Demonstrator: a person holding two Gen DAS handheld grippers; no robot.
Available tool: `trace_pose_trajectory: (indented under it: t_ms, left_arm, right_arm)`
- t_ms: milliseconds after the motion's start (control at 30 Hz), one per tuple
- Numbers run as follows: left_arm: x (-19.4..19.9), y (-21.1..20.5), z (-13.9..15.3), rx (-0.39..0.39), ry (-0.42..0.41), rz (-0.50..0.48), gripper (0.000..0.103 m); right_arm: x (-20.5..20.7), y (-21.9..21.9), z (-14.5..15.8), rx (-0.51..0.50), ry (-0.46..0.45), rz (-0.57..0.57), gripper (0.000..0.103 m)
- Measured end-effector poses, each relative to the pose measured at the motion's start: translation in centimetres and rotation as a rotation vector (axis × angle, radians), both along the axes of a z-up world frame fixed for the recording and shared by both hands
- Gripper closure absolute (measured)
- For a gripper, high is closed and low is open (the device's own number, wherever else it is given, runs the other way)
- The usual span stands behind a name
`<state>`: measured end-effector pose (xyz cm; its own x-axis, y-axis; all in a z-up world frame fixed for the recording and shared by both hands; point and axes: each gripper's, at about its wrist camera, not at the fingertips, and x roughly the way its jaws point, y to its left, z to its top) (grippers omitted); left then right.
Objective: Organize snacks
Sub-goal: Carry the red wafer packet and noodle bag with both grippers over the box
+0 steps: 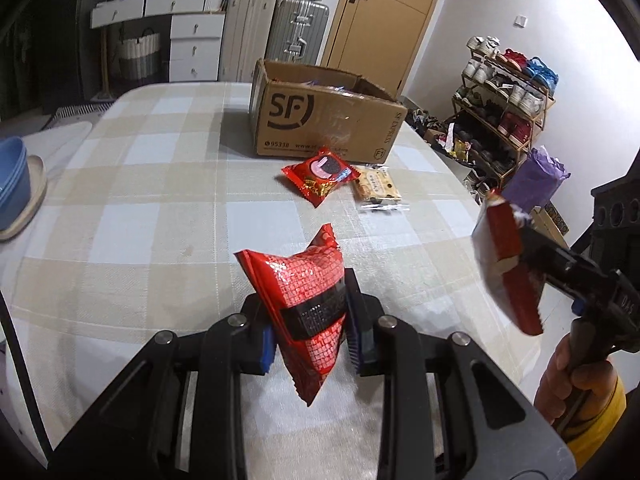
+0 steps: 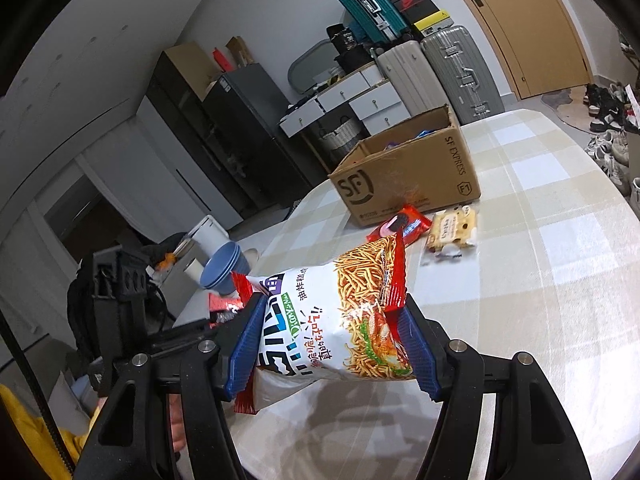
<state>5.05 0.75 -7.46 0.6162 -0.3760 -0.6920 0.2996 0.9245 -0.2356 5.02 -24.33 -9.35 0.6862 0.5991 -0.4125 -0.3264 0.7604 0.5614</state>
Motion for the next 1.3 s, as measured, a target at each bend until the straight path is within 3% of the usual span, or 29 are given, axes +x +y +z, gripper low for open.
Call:
trace_pose_trajectory:
  t_ms: [300,633,1067,1300]
  left_arm:
    - [-2.1,0.4,1.9,-0.004,-0.027,-0.017,0.079]
    - [0.9,0.5,3.3,-0.022,-0.019,-0.034,0.079]
    - [12.9,-0.4,9.4,-0.028,-0.079,-0.027,0.079]
    - [20.5,-2.9,12.8,0.022,-0.12,-0.038,0.079]
  right_arm:
    - [-0.5,0.1,0.6,0.006,-0.012,-0.001,0.037]
    - [2.9,-0.5,2.1,0.021,-0.029,-0.003,0.037]
    - [12.9,-2.7,8.0,0.004,-0.075,-0.016,0.037]
    - [18.7,-2.8,10.9,-0.045,-0.09,-0.013,0.037]
